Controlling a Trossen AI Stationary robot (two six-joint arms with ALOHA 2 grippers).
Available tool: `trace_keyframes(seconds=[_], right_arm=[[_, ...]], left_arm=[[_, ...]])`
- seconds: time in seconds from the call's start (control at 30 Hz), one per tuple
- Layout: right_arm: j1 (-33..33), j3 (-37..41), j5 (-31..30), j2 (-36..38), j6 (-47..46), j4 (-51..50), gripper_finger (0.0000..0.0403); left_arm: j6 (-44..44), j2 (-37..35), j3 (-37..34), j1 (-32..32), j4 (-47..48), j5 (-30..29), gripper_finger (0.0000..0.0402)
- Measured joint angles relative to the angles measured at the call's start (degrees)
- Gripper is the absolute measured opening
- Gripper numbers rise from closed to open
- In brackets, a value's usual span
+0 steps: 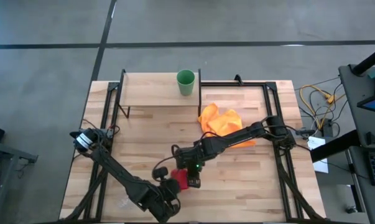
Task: Stack small to large cups/mugs on shelf
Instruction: Put the red mug on the shelf
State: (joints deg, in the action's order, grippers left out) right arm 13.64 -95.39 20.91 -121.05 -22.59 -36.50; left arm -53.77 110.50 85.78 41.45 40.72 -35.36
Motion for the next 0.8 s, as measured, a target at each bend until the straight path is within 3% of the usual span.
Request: trace_keyframes(seconds=[0.5, 0.8], right_arm=[[-1.30, 0.09, -1.53, 0.00, 1.57, 1.21, 0.0109], [-2.16, 0.09, -1.55, 0.00, 1.66, 1.28, 0.0109]], left_arm=[[0.01, 0.60, 2.22, 1.47, 8.29, -0.21, 0.0049], [2.24, 6.31, 7.24, 2.34, 9.81, -1.12, 0.0049]])
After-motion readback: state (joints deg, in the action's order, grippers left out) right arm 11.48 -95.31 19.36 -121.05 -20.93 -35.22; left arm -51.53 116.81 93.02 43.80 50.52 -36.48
